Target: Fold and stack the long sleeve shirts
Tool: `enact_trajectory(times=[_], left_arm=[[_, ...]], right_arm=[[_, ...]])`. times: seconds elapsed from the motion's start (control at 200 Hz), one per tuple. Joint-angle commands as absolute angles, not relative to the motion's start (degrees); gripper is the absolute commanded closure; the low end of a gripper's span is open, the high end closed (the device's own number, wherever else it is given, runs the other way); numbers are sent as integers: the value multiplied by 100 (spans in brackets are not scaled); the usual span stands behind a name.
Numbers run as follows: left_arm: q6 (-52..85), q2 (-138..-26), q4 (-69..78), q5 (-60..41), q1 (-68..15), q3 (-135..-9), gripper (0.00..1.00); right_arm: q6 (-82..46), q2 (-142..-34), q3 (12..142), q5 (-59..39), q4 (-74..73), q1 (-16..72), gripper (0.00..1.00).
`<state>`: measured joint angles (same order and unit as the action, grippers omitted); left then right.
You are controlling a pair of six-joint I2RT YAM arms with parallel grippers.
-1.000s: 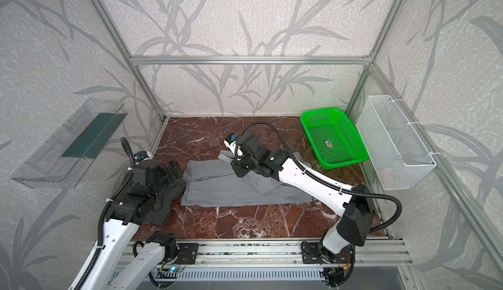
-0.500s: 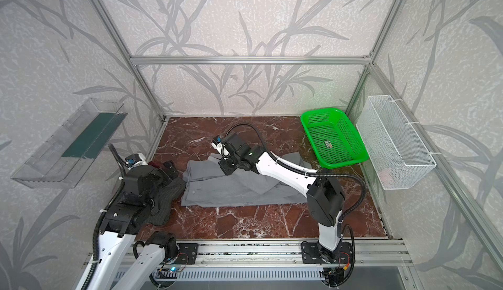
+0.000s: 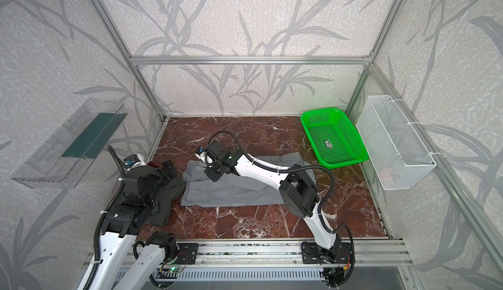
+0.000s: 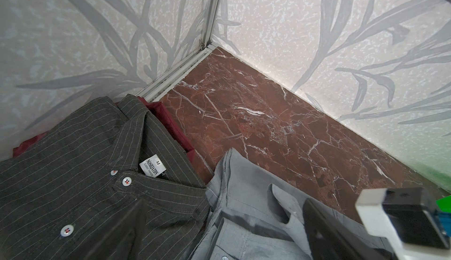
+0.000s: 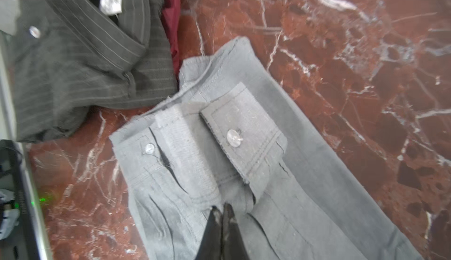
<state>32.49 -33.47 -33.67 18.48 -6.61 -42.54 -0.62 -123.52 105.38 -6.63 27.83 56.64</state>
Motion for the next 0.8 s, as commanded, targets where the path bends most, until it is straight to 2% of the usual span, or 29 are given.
enact_trajectory(times=[0.0, 0.375, 0.65, 0.72, 0.795], left_arm=[[3193, -3300, -3283, 1997, -625, -4196, 1], [3208, -3288, -3286, 2038, -626, -4182, 1], [3234, -3278, -3347, 2094, -625, -4183, 1], [3242, -3277, -3366, 2109, -631, -4187, 1], [3239, -3278, -3376, 2110, -631, -4186, 1]], right_arm=[[70, -12528, 10679, -677, 3036, 5761, 100], [-73, -13030, 10942, -819, 3249, 5828, 100], [-491, -12781, 10759, -1364, 3082, 6117, 65], [-622, -12645, 10625, -1552, 2962, 6117, 59], [-825, -12501, 10486, -1834, 2775, 6076, 58]])
